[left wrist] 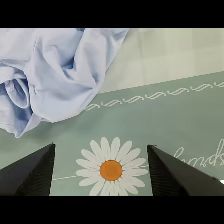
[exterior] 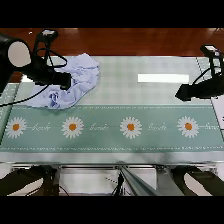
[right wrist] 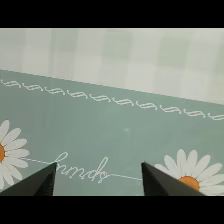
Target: Fold the shirts.
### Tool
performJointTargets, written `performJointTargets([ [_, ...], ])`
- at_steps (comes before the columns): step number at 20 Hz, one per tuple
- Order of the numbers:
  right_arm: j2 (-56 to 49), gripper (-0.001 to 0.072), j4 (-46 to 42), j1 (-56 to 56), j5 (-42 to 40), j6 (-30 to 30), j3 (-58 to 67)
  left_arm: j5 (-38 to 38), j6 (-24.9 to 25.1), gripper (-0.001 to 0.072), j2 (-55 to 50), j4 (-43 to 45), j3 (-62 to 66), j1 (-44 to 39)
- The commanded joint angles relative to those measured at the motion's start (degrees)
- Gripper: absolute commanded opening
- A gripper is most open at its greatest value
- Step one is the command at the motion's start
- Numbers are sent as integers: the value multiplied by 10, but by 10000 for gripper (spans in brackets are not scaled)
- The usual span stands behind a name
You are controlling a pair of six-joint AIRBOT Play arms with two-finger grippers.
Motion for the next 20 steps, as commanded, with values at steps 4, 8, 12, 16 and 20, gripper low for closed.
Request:
performJointTargets([
  [4,0,610,16,0,-83,1,0,64,12,720,0,3,0,0],
  [8,0,608,13,0,-113,1,0,216,40,720,-15,71,0,18],
  [12,0,599,-28,0,-120,1,0,220,-34,720,-86,40,0,96],
  [16,0,599,-41,0,-116,1,0,177,-30,720,-191,-73,0,151],
  [20,0,599,-41,0,-114,1,0,193,13,720,-260,-116,1,157],
])
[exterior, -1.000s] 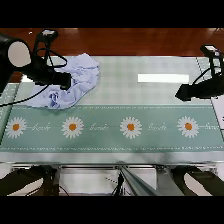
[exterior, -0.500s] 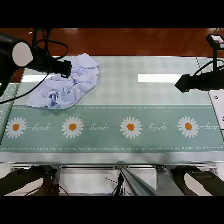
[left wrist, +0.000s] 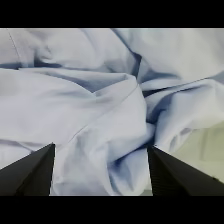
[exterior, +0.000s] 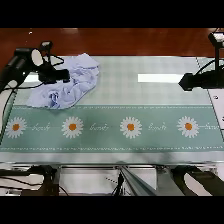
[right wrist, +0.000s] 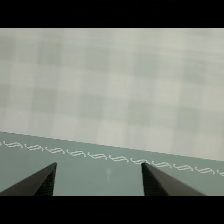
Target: Fold the shirts.
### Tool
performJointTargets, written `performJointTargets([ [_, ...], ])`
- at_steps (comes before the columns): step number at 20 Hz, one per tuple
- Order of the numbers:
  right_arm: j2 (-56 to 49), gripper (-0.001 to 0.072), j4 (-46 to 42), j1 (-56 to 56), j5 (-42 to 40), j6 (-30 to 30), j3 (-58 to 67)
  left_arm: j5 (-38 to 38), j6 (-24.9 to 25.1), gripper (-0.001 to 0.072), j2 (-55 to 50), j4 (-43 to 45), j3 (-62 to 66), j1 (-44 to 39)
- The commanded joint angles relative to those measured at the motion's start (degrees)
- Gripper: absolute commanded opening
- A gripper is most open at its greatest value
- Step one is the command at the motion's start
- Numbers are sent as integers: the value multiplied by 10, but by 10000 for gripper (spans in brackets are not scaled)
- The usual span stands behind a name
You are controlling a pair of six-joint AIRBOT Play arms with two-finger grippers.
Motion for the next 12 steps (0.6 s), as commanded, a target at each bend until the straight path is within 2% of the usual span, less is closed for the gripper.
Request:
performJointTargets([
  [1,0,599,-4,0,0,0,0,8,19,720,-58,-43,1,12],
  [6,0,599,-3,0,0,0,0,16,19,720,-93,-43,1,12],
  [7,0,599,-1,0,1,1,0,16,19,645,-100,-43,1,12],
  [8,0,599,-1,0,2,3,0,15,19,374,-104,-43,1,12],
  [9,0,599,-1,0,5,4,0,14,19,167,-107,-43,1,13],
  [10,0,599,-2,0,8,4,0,12,20,34,-107,-43,1,14],
  [12,0,599,-2,0,14,4,0,-15,20,22,-102,-43,12,20],
])
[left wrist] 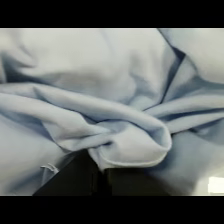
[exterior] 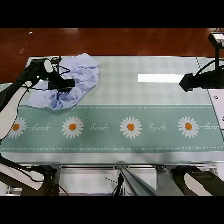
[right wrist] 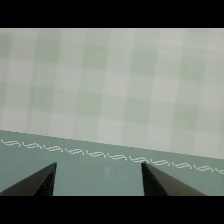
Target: Fold the shirts.
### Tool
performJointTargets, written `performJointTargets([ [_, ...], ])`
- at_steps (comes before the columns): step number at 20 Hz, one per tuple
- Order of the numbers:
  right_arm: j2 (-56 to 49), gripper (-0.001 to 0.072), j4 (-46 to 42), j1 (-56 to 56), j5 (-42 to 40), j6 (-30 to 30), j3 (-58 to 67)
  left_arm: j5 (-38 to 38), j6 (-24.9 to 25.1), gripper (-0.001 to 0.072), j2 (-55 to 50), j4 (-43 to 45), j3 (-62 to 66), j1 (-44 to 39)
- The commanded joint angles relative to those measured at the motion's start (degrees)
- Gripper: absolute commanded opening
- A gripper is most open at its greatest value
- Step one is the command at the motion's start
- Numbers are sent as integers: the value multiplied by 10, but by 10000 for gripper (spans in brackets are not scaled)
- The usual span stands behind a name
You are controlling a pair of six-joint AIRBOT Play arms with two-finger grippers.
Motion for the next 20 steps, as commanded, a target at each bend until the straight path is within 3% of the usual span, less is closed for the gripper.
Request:
performJointTargets([
  [1,0,599,0,0,8,1,0,-48,10,21,0,0,23,9],
  [4,0,599,-11,0,7,-1,0,-106,57,21,33,0,103,16],
  [8,0,599,-63,0,11,-1,0,-113,88,21,130,-12,245,11],
  [12,0,599,-114,0,36,-1,0,-108,89,22,242,-117,361,3],
  [16,0,600,-165,0,83,-1,0,-83,88,22,348,-212,368,-20],
  [20,0,599,-201,0,111,-1,0,-86,88,22,386,-226,367,-82],
])
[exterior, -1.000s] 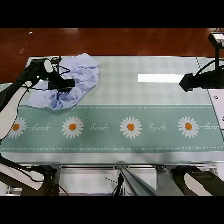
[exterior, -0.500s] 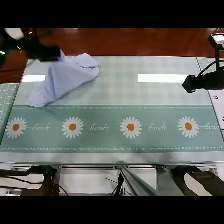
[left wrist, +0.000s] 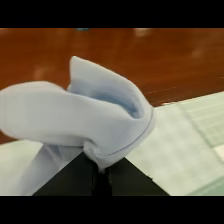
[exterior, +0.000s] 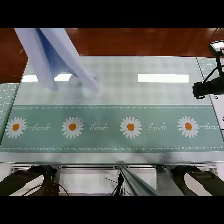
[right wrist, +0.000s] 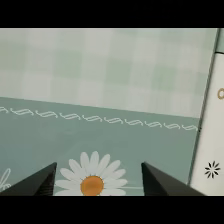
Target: Fold the shirts.
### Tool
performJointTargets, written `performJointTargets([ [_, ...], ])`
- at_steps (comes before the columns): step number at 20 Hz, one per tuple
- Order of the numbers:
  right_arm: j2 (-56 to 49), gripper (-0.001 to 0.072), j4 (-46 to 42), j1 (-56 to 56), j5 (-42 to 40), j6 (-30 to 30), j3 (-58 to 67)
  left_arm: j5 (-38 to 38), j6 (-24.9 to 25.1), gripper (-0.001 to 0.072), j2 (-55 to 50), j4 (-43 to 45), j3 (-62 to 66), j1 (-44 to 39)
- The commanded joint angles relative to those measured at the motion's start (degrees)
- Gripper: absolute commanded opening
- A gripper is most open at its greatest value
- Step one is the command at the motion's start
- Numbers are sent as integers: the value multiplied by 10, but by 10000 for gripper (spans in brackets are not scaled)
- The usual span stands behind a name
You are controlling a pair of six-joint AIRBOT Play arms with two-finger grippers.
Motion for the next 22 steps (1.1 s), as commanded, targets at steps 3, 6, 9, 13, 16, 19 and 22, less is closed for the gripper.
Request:
performJointTargets([
  [3,0,599,-33,0,35,0,0,6,1,22,27,-29,-28,-90],
  [6,0,599,-37,0,40,0,0,12,1,22,9,-45,-77,-155],
  [9,0,599,-46,0,39,1,0,54,1,22,-31,-58,-94,-235],
  [13,0,599,-46,0,36,1,0,68,1,23,-110,-55,-94,-308],
  [16,0,599,-45,0,31,1,0,42,1,22,-184,-56,-94,-331],
  [19,0,600,-45,0,26,1,0,40,1,87,-257,-63,-94,-340],
  [22,0,599,-45,0,23,1,0,13,1,476,-296,-105,-94,-328],
])
